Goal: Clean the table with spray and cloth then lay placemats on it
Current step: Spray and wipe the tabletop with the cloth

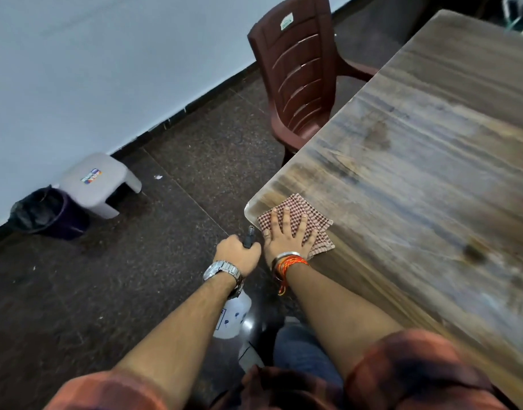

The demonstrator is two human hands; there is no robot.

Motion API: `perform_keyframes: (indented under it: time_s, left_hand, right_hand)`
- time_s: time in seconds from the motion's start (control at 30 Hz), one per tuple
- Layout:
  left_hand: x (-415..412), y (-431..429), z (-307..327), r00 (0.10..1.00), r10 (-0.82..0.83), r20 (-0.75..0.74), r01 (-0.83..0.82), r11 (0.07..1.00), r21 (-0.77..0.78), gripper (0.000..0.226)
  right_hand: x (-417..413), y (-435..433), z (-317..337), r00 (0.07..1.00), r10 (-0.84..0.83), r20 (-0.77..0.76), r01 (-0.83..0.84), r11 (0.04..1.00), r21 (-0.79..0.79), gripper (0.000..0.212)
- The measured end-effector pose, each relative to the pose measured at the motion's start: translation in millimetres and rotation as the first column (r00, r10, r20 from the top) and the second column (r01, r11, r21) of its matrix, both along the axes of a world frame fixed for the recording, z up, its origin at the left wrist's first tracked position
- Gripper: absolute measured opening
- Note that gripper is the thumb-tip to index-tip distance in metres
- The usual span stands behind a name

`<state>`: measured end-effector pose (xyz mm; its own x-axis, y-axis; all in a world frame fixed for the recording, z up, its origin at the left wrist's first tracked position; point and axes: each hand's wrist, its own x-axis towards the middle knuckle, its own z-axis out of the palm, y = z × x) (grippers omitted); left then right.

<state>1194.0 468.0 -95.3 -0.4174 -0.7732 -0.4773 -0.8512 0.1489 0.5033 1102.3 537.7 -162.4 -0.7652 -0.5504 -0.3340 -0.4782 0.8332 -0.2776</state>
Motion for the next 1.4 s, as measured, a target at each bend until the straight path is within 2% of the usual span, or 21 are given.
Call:
perform_keyframes:
  time_s: [0.23, 0.4, 0.53, 0.63, 0.77, 0.97, 1.23, 1.4]
  left_hand:
    - [-26, -63, -1, 0.997, -0.079, -0.022, 0.08, 0.997, 0.011, 0.035]
    - [-51, -107, 13, 0.975, -0.222, 0.021, 0.223, 0.974, -0.041, 0.025]
    - [-73, -131, 16, 0.955, -0.296, 0.018, 0.296, 0.954, -0.05, 0.024]
    - [-92, -137, 16, 0.93, -0.366, -0.009, 0.366, 0.93, -0.017, 0.024]
    - [-118, -139, 15, 0.873, -0.487, -0.036, 0.488, 0.873, 0.014, 0.026]
    - [-140, -162, 20, 0.729, -0.68, -0.077, 0.683, 0.731, 0.018, 0.027]
    - [-158, -213, 30, 0.505, -0.86, -0.071, 0.862, 0.507, -0.017, 0.025]
    - [-176, -229, 28, 0.467, -0.88, -0.091, 0.884, 0.467, 0.021, 0.023]
  right_hand:
    - [-3, -60, -7, 0.989, -0.147, -0.031, 0.147, 0.989, -0.013, 0.055]
    - [-17, -108, -6, 0.951, -0.308, -0.026, 0.306, 0.95, -0.065, 0.057]
    - [-34, -127, -7, 0.961, -0.274, -0.041, 0.272, 0.961, -0.047, 0.057]
    - [-37, -126, -8, 0.962, -0.267, -0.061, 0.266, 0.964, -0.024, 0.071]
    - [-34, -127, -8, 0.929, -0.36, -0.085, 0.359, 0.933, -0.027, 0.087]
    - [-31, -136, -6, 0.84, -0.532, -0.104, 0.529, 0.847, -0.059, 0.065]
    - [-8, -158, -9, 0.671, -0.721, -0.171, 0.728, 0.685, -0.03, 0.065]
    - [-3, -167, -11, 0.632, -0.756, -0.172, 0.77, 0.638, 0.022, 0.062]
